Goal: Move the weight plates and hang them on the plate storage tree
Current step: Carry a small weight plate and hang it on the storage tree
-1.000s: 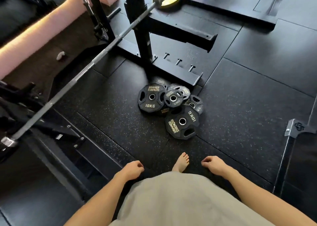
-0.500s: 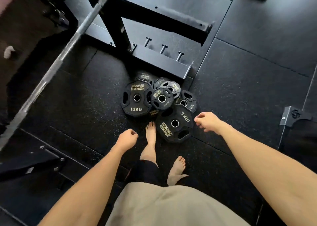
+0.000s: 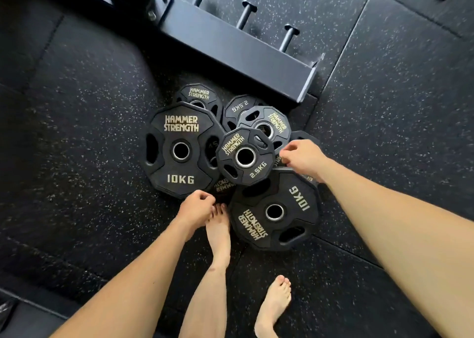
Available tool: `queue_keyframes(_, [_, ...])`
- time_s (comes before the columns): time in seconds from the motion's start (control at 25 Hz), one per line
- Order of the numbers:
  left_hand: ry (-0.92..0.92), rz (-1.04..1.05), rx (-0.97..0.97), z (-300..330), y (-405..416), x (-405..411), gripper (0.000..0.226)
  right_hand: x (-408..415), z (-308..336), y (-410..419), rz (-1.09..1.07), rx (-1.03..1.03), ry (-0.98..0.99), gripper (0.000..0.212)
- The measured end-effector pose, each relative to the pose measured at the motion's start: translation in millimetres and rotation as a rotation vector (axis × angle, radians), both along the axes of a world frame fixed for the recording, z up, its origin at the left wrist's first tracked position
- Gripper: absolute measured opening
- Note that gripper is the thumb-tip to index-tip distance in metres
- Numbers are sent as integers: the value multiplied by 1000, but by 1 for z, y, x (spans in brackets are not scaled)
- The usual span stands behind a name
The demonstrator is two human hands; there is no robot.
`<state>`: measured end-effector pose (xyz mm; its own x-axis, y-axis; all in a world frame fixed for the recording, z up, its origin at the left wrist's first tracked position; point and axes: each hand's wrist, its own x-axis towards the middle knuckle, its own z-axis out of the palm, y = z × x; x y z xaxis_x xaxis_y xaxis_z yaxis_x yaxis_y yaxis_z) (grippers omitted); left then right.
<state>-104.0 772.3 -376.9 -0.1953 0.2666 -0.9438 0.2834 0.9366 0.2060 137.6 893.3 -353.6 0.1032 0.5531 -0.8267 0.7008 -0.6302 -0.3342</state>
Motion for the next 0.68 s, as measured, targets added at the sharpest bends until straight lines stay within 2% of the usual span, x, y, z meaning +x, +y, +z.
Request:
queue_keyframes(0.24, [-103, 195, -89, -128, 28, 23, 24, -14, -135, 27, 110, 99, -135, 25])
queue_keyframes(0.36, [-107, 278, -98, -165, 38, 40, 45, -20, -175, 30, 213, 148, -182, 40])
queue_keyframes(0.4, [-94, 325, -93, -175, 39, 46, 51, -21, -186, 29, 246, 151, -193, 43])
queue_keyframes(0.52, [-29, 434, -46, -184, 45, 59, 46, -24, -200, 25, 333, 124, -254, 44])
queue_keyframes(0.68, [1, 380, 30, -174, 42, 54, 51, -22, -196, 26, 461, 67, -312, 34])
